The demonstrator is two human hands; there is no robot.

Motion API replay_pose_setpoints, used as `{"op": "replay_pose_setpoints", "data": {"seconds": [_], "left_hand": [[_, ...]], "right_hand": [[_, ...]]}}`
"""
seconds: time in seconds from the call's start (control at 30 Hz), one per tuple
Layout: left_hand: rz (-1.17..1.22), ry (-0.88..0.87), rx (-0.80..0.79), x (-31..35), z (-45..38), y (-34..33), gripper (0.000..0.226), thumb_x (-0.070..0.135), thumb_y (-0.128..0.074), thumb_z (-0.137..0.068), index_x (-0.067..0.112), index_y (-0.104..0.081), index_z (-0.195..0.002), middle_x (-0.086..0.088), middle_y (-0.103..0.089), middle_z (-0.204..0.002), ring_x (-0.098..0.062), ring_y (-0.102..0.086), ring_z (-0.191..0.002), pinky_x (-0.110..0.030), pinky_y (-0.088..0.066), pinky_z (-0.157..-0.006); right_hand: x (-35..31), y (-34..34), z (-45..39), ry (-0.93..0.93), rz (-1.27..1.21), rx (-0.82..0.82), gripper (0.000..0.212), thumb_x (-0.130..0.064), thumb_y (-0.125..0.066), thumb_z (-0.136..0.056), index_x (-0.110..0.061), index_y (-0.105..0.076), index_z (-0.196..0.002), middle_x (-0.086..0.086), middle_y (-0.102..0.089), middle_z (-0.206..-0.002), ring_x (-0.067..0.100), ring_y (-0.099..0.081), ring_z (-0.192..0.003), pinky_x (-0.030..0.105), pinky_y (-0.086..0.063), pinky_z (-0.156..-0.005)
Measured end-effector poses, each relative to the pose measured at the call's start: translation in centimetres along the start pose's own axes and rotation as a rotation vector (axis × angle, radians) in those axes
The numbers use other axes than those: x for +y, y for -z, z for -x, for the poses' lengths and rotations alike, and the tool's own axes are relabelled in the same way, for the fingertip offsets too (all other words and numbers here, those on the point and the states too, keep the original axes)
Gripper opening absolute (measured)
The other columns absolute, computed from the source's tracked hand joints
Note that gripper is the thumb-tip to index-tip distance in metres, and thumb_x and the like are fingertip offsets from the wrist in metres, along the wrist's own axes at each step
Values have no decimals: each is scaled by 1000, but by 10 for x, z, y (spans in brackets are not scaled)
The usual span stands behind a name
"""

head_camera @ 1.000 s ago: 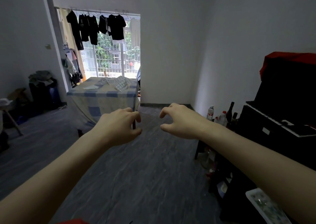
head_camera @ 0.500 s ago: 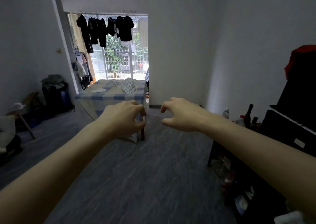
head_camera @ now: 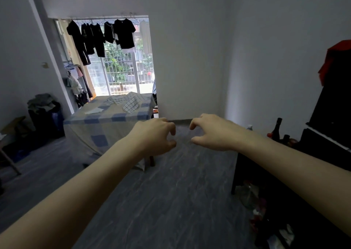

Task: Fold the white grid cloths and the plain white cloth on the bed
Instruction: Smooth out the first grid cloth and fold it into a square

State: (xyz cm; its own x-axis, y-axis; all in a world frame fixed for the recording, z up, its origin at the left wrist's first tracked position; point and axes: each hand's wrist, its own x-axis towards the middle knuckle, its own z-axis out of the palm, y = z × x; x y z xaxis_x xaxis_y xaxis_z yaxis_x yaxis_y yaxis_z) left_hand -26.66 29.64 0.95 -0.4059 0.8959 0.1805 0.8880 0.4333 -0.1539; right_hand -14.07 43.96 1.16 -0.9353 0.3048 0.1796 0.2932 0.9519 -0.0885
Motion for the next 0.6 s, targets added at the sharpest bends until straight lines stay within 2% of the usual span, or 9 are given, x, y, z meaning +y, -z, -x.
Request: {"op": "replay_pose_setpoints", "data": {"seconds": [0.2,0.3,0.4,0.6], "left_hand": [[-16,-2,-43,-5,-54,-18,34,53,-53,-90,37,-55,-119,10,-56,-123,-12,-55,-106,-32,-53,-75],[-31,7,-103,-20,-69,-26,29,53,-52,-91,37,-56,-115,9,-57,-120,-11,-55,-104,-30,-51,-74],[-42,16,-180,-39,-82,-31,29,51,-52,-92,36,-57,-116,9,-59,-118,-11,-55,-104,-35,-52,-84],[-28,36,-272,-75,-112,-50,29,47,-51,-94,33,-56,-119,8,-60,-118,-10,-56,-104,-35,-52,-88]], "right_hand": [[47,-18,-50,8,-119,-16,39,-40,-60,-86,-26,-58,-123,2,-56,-122,19,-54,-110,35,-45,-93],[50,-32,-74,37,-138,-54,42,-43,-61,-85,-27,-57,-124,1,-55,-125,18,-55,-109,38,-47,-93],[53,-38,-100,62,-154,-54,44,-44,-60,-85,-27,-56,-125,0,-54,-125,18,-54,-108,40,-48,-92],[61,-55,-153,71,-214,-81,44,-41,-60,-88,-26,-54,-128,0,-53,-129,16,-54,-110,35,-49,-90]]}}
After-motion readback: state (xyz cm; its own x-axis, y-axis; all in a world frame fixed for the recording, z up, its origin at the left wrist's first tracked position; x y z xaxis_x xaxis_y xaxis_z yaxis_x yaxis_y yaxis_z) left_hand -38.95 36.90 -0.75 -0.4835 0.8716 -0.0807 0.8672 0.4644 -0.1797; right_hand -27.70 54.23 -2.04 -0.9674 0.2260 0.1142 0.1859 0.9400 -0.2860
